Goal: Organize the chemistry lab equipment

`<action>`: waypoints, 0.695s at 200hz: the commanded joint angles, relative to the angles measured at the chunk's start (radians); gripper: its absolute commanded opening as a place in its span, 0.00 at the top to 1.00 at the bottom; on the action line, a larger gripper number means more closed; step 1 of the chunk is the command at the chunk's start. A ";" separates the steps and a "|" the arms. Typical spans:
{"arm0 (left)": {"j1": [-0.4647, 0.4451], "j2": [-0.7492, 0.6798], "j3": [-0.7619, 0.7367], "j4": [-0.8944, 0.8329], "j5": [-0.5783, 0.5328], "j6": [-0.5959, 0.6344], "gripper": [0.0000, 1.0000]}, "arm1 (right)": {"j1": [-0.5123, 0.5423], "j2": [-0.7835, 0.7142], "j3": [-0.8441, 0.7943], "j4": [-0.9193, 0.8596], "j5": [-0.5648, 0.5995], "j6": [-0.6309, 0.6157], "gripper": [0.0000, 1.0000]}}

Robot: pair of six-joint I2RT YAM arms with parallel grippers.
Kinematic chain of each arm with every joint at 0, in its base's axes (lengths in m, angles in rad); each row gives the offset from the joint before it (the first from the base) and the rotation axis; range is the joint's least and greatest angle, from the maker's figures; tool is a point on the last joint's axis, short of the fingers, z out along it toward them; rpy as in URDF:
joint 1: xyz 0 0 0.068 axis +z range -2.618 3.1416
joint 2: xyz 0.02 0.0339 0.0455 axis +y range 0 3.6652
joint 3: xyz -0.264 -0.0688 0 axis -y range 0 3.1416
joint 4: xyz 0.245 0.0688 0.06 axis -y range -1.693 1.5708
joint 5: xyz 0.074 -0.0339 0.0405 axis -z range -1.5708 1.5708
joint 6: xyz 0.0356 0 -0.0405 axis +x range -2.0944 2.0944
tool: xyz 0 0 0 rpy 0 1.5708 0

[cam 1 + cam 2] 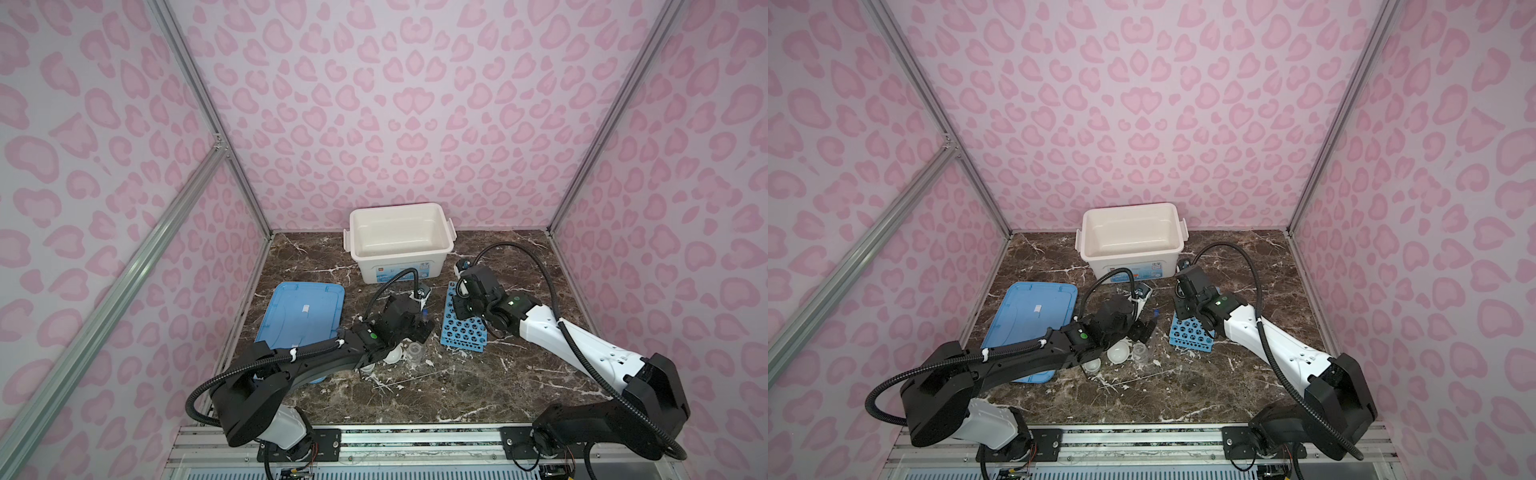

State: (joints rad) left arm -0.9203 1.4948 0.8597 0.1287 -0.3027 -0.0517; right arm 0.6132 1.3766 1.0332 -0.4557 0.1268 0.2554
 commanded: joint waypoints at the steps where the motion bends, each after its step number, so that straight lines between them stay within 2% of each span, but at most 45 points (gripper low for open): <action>1: 0.000 0.006 0.001 0.014 -0.008 -0.005 0.03 | 0.000 0.009 -0.004 0.008 0.005 0.010 0.85; 40: 0.000 0.008 -0.001 0.014 -0.010 -0.005 0.02 | 0.000 0.004 -0.004 0.008 0.002 0.011 0.80; 60: 0.000 0.009 0.000 0.014 -0.010 -0.005 0.02 | 0.000 -0.001 -0.003 0.008 0.002 0.011 0.73; 103: 0.000 0.007 -0.001 0.012 -0.013 -0.005 0.02 | 0.001 -0.001 0.002 0.003 -0.001 0.008 0.66; 120: 0.000 0.010 -0.001 0.012 -0.014 -0.007 0.02 | 0.001 -0.002 0.004 0.000 -0.003 0.008 0.57; 139: 0.000 0.013 0.001 0.012 -0.014 -0.008 0.02 | 0.000 -0.001 0.011 -0.003 -0.004 0.007 0.56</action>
State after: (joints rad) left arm -0.9203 1.5013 0.8597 0.1287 -0.3035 -0.0517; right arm 0.6132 1.3766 1.0374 -0.4583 0.1226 0.2584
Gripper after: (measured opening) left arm 0.976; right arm 0.437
